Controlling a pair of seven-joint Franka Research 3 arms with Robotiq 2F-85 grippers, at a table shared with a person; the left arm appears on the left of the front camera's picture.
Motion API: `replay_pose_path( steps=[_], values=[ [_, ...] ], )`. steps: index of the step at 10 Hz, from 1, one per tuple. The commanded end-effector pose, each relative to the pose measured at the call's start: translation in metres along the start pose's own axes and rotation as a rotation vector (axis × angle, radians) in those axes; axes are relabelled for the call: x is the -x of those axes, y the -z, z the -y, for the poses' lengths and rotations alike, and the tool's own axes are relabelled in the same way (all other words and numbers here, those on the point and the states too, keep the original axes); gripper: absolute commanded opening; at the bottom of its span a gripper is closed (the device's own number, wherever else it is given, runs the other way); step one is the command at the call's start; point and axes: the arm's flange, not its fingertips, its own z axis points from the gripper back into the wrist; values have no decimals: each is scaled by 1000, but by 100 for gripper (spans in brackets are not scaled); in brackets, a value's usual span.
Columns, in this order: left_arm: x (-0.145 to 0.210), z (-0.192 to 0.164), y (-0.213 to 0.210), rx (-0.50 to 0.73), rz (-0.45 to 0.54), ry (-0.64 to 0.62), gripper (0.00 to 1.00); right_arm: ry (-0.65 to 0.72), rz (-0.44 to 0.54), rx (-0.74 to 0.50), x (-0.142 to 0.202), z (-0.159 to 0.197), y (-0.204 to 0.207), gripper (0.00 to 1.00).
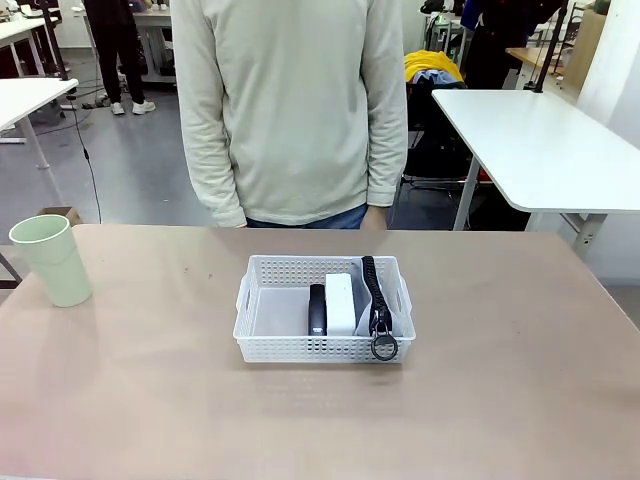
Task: Efficiently arrange items inside the basket to fit them all.
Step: Pick up the Reusable plastic cup and place it inside the Organizing basket.
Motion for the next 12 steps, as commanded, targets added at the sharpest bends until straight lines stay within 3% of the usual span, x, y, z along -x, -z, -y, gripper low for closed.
replay_pose_path(
  steps=[1,2,4,5,9,10,11,12],
  values=[
    [-15,14,-6,-93,65,265,100,-23,1,-18,1,-1,-1,100],
    [-31,11,-18,-139,205,480,100,-23,1,-18,1,-1,-1,100],
    [-56,-7,-30,-360,295,774,100,-23,1,-18,1,-1,-1,100],
    [-66,-23,-34,-356,341,783,100,-23,1,-18,1,-1,-1,100],
    [-63,-86,-75,-428,381,565,100,-23,1,-18,1,-1,-1,100],
    [-69,-84,-86,-327,449,329,100,-23,1,-18,1,-1,-1,100],
    [-64,-86,-68,-435,363,609,100,-23,1,-18,1,-1,-1,100],
    [-64,-86,-68,-435,363,609,100,-23,1,-18,1,-1,-1,100]
  ],
)
